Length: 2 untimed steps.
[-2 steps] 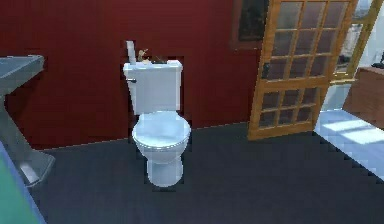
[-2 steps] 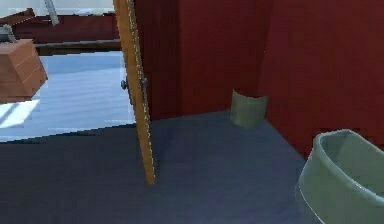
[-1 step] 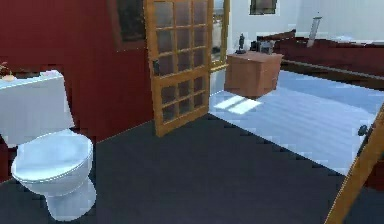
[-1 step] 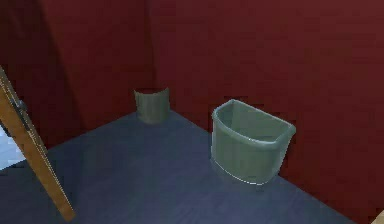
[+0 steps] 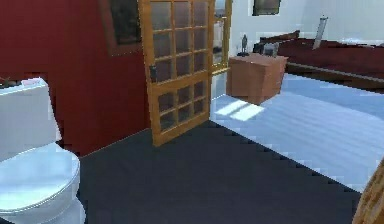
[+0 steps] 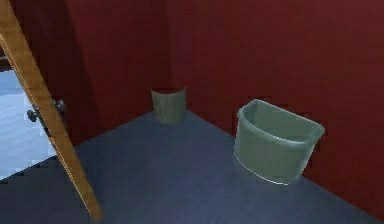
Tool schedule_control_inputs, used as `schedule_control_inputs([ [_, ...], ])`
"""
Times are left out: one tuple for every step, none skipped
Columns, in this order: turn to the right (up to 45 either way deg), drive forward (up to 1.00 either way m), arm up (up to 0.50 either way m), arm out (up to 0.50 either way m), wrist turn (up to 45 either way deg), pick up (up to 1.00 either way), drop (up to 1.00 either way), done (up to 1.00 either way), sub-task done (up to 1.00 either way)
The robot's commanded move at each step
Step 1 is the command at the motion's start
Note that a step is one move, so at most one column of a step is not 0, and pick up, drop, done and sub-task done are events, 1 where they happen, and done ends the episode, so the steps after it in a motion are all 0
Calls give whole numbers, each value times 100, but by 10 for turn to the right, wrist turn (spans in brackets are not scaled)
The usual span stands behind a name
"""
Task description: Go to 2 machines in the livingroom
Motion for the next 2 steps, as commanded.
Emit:
schedule_control_inputs([
  [60, 0, 0, 0, 0, 0, 0, 0, 0],
  [0, 95, 0, 0, 0, 0, 0, 0, 0],
])
